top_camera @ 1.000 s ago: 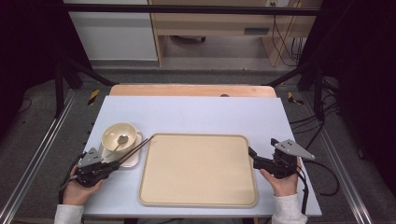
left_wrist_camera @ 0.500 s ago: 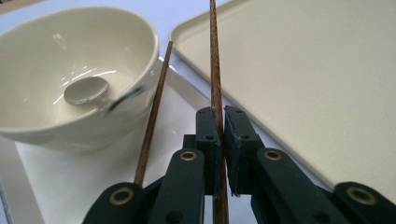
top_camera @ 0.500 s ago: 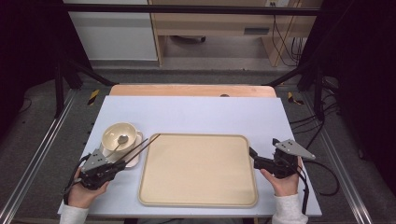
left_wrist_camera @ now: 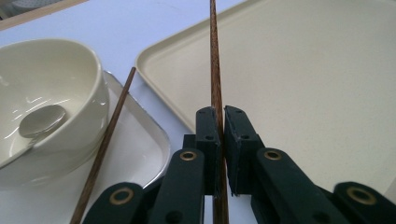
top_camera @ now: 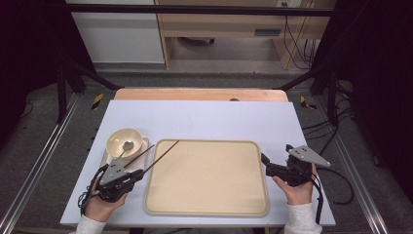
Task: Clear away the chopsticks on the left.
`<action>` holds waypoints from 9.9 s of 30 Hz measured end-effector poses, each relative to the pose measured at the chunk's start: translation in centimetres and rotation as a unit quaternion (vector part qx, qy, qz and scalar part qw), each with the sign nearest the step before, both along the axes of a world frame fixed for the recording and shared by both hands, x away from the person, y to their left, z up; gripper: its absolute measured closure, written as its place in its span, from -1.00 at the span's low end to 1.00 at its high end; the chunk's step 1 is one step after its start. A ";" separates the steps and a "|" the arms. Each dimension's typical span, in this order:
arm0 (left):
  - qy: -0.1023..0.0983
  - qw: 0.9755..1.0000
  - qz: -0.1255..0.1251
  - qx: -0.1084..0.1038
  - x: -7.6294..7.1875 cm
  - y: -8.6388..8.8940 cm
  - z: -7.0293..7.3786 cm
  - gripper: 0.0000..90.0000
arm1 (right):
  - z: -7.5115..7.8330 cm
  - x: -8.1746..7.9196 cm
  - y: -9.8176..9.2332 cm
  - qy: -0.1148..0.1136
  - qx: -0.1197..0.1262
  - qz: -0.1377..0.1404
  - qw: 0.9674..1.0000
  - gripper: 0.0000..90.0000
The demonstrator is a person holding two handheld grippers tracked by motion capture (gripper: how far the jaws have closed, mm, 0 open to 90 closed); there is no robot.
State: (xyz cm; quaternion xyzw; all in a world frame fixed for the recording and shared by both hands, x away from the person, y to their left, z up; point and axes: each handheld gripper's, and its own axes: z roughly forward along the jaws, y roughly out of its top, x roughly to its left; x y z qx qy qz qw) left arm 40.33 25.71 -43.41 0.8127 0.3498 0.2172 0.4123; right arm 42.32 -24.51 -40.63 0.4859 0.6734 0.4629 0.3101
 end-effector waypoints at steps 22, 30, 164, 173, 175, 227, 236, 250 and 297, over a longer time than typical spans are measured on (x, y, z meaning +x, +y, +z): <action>-0.020 0.997 0.062 -0.042 -0.7 -4.3 0.3 0.88 | -0.2 0.1 0.1 0.001 -0.004 -0.005 1.000 -0.82; -0.026 0.993 0.096 -0.059 -0.5 -5.6 1.2 0.88 | -0.1 0.0 -0.1 -0.001 -0.001 -0.010 1.000 -0.84; 0.007 0.999 0.000 -0.043 0.5 -1.7 0.6 -0.40 | 0.2 -0.2 -0.2 -0.002 0.008 -0.004 1.000 -0.84; 0.005 0.999 0.016 -0.038 -0.5 1.9 -1.1 -0.43 | 0.2 -0.2 0.0 -0.003 0.005 0.000 1.000 -0.84; 0.007 0.999 0.019 -0.038 -0.5 2.1 -1.3 -0.42 | 0.3 -0.2 0.0 -0.002 0.007 0.000 1.000 -0.84; 0.063 0.994 0.094 0.013 4.3 7.1 -3.5 0.69 | -0.3 0.2 0.4 0.006 -0.002 0.002 1.000 -0.84; 0.065 0.995 0.077 0.001 4.1 7.0 -3.4 0.83 | -0.3 0.2 0.3 0.006 -0.001 0.001 1.000 -0.84; 0.053 0.996 0.065 0.006 3.1 6.1 -2.7 0.89 | -0.3 0.1 0.2 0.006 -0.002 -0.001 1.000 -0.84; -0.002 0.999 0.033 -0.038 -0.4 -3.0 0.6 0.89 | -0.1 0.1 0.1 0.003 -0.003 -0.002 1.000 -0.84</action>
